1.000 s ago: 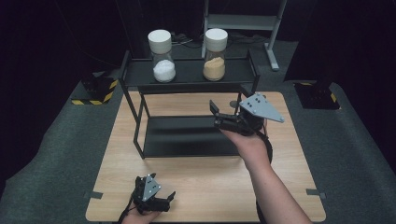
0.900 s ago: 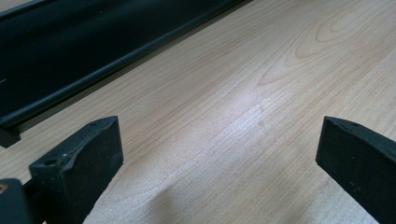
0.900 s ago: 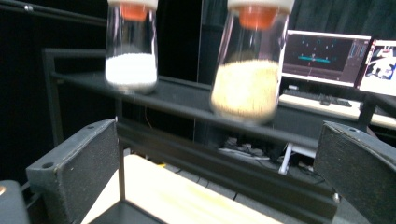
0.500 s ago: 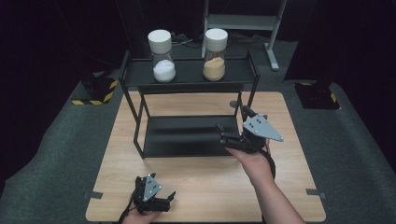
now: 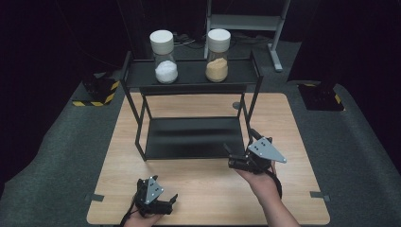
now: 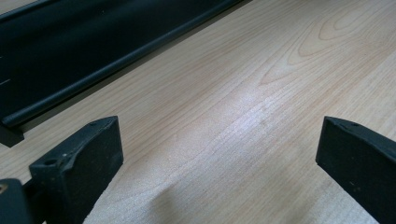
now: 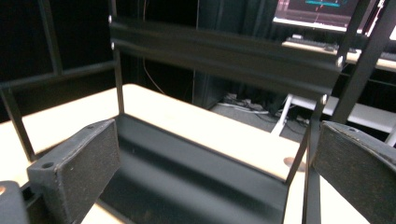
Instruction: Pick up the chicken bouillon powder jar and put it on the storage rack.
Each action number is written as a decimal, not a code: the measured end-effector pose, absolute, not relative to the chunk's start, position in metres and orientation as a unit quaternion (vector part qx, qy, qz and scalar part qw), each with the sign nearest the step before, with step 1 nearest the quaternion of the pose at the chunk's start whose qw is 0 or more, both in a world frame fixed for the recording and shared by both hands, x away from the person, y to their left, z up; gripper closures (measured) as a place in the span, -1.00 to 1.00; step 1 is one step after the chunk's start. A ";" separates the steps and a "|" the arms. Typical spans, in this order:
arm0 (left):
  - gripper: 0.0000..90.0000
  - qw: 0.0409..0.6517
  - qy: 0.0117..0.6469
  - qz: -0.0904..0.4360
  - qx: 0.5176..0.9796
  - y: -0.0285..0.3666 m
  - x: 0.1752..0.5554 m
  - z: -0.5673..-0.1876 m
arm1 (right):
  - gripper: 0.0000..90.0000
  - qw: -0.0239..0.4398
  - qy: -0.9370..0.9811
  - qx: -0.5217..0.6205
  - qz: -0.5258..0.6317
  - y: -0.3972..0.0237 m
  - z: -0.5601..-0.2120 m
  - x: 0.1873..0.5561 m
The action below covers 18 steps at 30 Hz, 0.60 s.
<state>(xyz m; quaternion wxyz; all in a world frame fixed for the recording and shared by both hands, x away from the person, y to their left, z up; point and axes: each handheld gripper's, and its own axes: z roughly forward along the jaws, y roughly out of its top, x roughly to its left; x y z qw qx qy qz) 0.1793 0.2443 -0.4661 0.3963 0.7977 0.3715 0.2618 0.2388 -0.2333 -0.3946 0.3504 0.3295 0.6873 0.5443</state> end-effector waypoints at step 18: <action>-0.98 0.393 0.373 0.265 0.797 0.242 0.179 -0.466 | -1.00 0.327 0.732 0.373 0.467 -0.251 -0.463 0.214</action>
